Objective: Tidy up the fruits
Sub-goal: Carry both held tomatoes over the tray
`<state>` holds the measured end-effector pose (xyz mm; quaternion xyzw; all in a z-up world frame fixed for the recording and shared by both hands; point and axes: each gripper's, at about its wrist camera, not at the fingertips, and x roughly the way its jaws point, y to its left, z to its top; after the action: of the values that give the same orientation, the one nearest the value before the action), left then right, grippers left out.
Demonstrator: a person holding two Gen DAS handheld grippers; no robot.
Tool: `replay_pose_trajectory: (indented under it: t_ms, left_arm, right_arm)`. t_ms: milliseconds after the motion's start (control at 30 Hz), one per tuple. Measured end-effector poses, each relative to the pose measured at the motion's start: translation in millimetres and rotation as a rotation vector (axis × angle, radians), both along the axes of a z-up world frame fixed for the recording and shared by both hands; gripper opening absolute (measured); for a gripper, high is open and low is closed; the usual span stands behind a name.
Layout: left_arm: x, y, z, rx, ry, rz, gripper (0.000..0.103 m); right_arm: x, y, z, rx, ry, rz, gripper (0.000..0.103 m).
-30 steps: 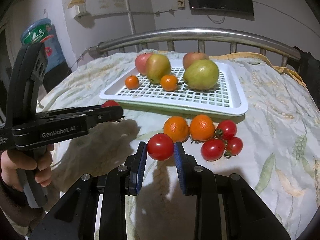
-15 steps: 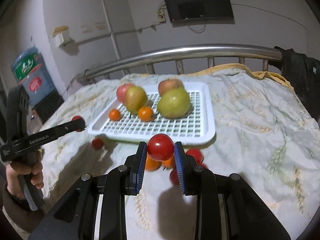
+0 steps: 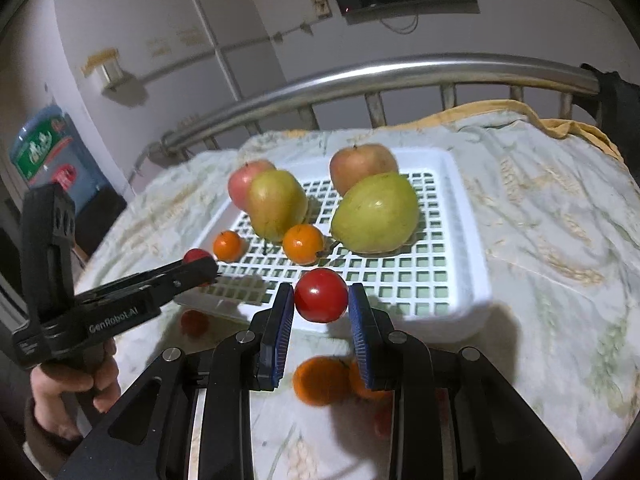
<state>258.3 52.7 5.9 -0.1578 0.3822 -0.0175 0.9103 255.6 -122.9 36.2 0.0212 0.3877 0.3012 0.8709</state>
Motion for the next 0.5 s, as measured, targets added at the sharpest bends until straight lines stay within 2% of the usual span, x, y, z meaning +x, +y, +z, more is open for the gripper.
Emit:
replay_pose_trajectory:
  t_ms: [267,500]
  left_arm:
    - [19,-5,-19,0.049,0.047,0.01,0.035]
    - [24,-9,-29,0.082,0.063,0.012,0.036]
  right_arm:
    - [28,21,-27,-0.089,0.027,-0.012,0.025]
    - [34,28,-31,-0.13,0.011,-0.014,0.025]
